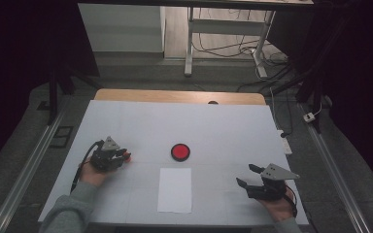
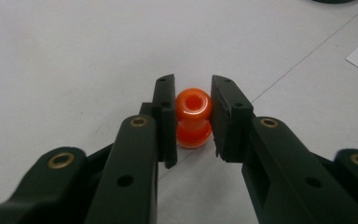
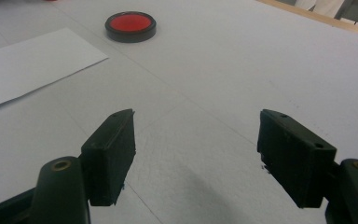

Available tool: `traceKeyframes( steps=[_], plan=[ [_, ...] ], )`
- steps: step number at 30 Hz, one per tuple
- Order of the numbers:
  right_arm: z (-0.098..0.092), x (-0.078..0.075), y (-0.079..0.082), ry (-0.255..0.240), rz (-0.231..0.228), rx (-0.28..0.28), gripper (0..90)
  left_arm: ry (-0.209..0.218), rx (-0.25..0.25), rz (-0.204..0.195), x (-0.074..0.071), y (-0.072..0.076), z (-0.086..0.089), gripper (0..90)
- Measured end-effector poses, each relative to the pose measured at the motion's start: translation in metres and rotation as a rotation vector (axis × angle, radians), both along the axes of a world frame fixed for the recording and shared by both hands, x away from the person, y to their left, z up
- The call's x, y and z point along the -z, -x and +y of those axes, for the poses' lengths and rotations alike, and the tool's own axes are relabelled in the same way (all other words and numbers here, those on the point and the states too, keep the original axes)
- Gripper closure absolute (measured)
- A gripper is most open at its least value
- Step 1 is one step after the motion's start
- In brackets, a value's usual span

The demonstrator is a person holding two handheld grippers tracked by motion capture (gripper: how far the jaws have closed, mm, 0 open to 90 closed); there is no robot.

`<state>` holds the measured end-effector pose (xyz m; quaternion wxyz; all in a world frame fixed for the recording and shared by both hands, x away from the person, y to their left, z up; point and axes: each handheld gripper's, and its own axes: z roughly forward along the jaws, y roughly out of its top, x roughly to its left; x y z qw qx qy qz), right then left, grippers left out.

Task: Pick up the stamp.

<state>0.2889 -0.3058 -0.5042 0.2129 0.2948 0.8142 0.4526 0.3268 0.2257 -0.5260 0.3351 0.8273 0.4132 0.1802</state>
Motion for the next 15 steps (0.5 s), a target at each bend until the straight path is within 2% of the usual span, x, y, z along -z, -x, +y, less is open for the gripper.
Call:
traceKeyframes(
  steps=[7, 15],
  plan=[
    [-0.0006, -0.0002, 0.0003, -0.001, -0.001, 0.004, 27.4, 0.009, -0.004, -0.011, -0.0022, 0.0016, 0.0014, 72.1],
    [-0.0012, 0.0000, 0.0004, -0.009, -0.010, 0.006, 27.7, 0.044, 0.008, -0.024, -0.0067, 0.0047, 0.0018, 72.2]
  ],
)
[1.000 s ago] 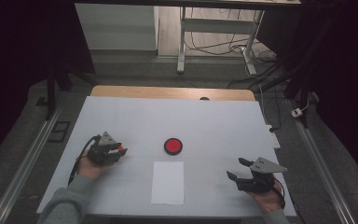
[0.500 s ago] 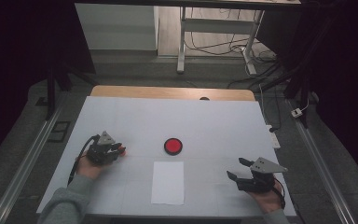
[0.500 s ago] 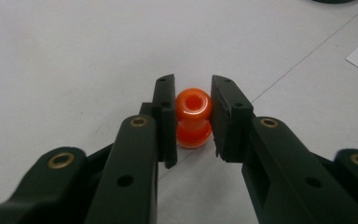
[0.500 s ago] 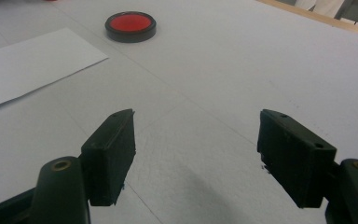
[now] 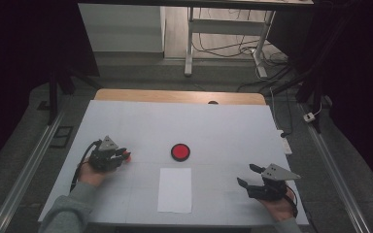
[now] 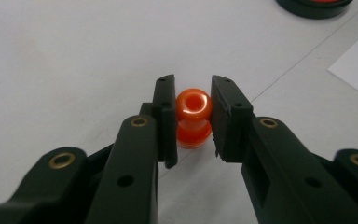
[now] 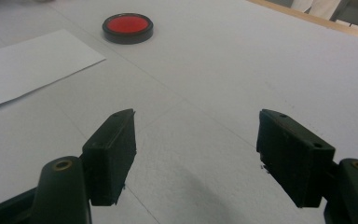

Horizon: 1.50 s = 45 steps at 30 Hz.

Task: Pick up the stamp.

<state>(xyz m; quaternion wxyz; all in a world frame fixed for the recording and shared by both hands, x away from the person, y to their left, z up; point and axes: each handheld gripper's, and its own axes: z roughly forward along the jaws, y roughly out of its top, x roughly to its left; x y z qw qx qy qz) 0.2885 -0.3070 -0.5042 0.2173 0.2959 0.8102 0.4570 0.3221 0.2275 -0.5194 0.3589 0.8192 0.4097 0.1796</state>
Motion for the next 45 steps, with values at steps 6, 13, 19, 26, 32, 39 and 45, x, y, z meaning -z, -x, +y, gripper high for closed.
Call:
traceKeyframes(
  steps=[6, 13, 19, 26, 32, 39, 45],
  plan=[
    [-0.001, 0.000, 0.000, 0.005, -0.004, 0.011, 27.7, 0.042, 0.020, -0.010, -0.005, 0.003, 0.000, 72.1],
    [-0.001, -0.001, 0.000, 0.004, -0.006, 0.007, 27.8, 0.084, 0.029, -0.019, -0.011, 0.005, 0.001, 72.1],
    [-0.001, -0.001, 0.000, 0.005, -0.006, 0.009, 27.8, 0.096, 0.035, -0.033, -0.015, 0.007, 0.000, 72.1],
    [0.000, 0.000, 0.000, 0.008, -0.006, 0.006, 27.9, 0.132, 0.053, -0.051, -0.021, 0.010, -0.002, 72.1],
    [0.000, 0.001, 0.000, 0.010, -0.003, 0.008, 27.9, 0.162, 0.060, -0.056, -0.025, 0.012, -0.002, 72.1],
    [0.001, 0.001, 0.000, 0.012, -0.004, 0.008, 27.9, 0.189, 0.082, -0.065, -0.031, 0.014, -0.007, 72.1],
    [0.002, 0.001, 0.000, 0.014, -0.010, 0.005, 27.9, 0.212, 0.097, -0.075, -0.035, 0.017, -0.010, 72.1]
  ],
)
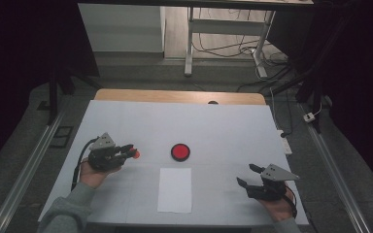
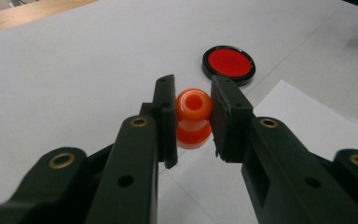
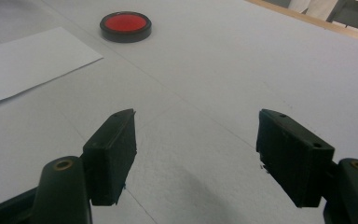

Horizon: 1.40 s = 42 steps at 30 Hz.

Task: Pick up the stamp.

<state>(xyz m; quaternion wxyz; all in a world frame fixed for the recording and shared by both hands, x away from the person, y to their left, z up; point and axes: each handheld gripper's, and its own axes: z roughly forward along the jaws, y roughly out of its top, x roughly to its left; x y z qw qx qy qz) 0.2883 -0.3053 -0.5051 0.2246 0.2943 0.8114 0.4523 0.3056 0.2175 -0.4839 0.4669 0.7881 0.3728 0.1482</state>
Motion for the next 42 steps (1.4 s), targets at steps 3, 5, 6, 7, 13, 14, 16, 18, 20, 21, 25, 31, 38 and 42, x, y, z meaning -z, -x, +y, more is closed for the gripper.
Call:
traceKeyframes(
  steps=[3, 5, 6, 7, 13, 14, 16, 18, 20, 21, 25, 31, 38, 42],
  plan=[
    [0.000, 0.000, 0.000, 0.001, 0.001, -0.001, 27.9, 0.011, 0.005, -0.002, -0.002, 0.001, -0.001, 72.1],
    [0.000, 0.000, 0.000, 0.001, 0.001, -0.001, 27.9, 0.017, 0.007, -0.002, -0.002, 0.001, -0.001, 72.1],
    [0.000, 0.000, 0.000, 0.000, 0.001, 0.000, 27.9, 0.022, 0.010, -0.002, -0.003, 0.001, -0.002, 72.1],
    [0.000, 0.000, 0.000, -0.001, 0.000, 0.003, 27.9, 0.025, 0.013, -0.003, -0.003, 0.001, -0.002, 72.1],
    [0.000, -0.001, 0.001, -0.005, -0.001, 0.003, 28.0, 0.052, 0.032, -0.006, -0.007, 0.003, -0.007, 72.1],
    [0.000, -0.001, 0.001, -0.005, -0.002, 0.003, 28.0, 0.059, 0.040, -0.009, -0.008, 0.003, -0.009, 72.1],
    [0.000, -0.001, 0.001, 0.000, -0.003, 0.004, 27.9, 0.067, 0.048, -0.009, -0.009, 0.004, -0.010, 72.1],
    [0.000, -0.001, 0.001, 0.000, -0.003, 0.004, 27.9, 0.070, 0.052, -0.007, -0.010, 0.004, -0.011, 72.1],
    [0.000, -0.001, 0.001, 0.000, -0.003, 0.004, 27.9, 0.076, 0.058, -0.009, -0.011, 0.004, -0.014, 72.1],
    [0.000, -0.001, 0.001, -0.001, -0.003, 0.003, 28.0, 0.078, 0.062, -0.009, -0.012, 0.005, -0.015, 72.1],
    [0.001, -0.001, 0.001, 0.001, -0.005, 0.003, 27.9, 0.081, 0.077, -0.015, -0.015, 0.006, -0.019, 72.1],
    [0.001, 0.000, 0.001, 0.004, -0.003, 0.002, 27.9, 0.088, 0.097, -0.021, -0.018, 0.007, -0.027, 72.1],
    [0.002, -0.001, 0.001, 0.009, -0.008, 0.000, 28.0, 0.084, 0.122, -0.018, -0.019, 0.008, -0.037, 72.1],
    [0.003, -0.001, 0.001, 0.006, -0.013, -0.003, 28.0, 0.084, 0.134, -0.018, -0.019, 0.009, -0.042, 72.1]
  ],
)
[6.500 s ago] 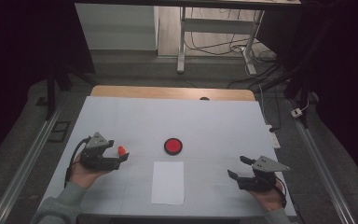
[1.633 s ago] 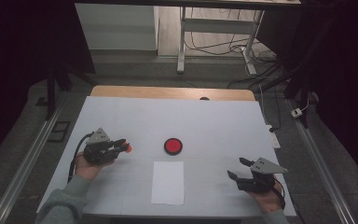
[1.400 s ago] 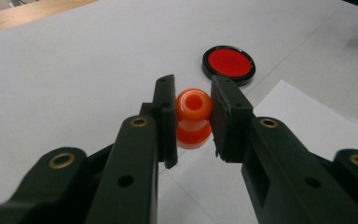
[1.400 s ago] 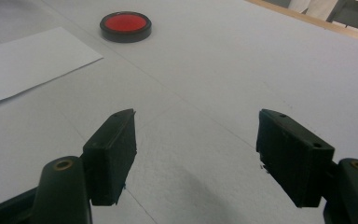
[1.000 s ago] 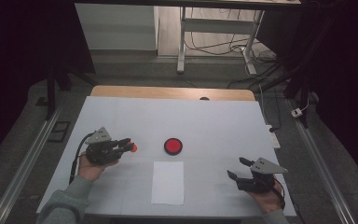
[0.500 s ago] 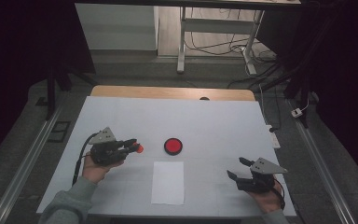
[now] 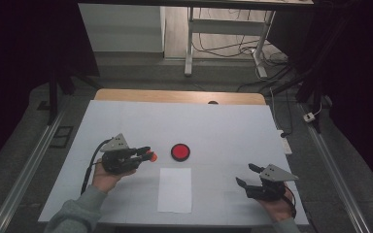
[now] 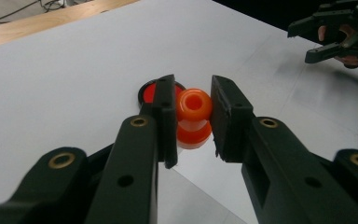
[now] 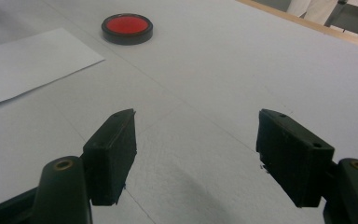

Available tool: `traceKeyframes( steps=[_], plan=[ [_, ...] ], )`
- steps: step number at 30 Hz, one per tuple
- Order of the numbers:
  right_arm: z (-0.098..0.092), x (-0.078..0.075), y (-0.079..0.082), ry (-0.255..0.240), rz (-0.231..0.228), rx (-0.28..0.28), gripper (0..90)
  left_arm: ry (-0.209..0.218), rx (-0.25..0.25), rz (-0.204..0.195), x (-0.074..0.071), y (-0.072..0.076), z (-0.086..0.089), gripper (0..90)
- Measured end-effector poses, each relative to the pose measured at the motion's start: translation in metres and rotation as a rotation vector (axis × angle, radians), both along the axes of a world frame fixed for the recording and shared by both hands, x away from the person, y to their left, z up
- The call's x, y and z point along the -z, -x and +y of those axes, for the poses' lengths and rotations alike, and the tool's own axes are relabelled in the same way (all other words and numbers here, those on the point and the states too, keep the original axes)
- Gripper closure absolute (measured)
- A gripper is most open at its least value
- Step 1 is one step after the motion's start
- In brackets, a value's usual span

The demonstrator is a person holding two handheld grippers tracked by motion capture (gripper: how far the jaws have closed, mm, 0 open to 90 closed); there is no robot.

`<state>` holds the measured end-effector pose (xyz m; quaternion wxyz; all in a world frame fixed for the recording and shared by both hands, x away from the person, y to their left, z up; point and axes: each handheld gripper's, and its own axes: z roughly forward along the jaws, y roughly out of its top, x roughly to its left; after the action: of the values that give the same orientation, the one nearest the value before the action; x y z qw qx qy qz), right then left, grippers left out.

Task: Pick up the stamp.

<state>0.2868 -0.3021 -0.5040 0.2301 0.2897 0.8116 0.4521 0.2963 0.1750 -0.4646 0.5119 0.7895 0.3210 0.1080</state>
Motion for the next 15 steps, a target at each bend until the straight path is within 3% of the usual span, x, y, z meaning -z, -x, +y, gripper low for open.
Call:
traceKeyframes(
  steps=[15],
  plan=[
    [0.001, 0.001, 0.000, 0.007, 0.005, -0.001, 28.1, -0.013, 0.054, 0.018, 0.005, 0.000, -0.021, 72.1]
  ],
)
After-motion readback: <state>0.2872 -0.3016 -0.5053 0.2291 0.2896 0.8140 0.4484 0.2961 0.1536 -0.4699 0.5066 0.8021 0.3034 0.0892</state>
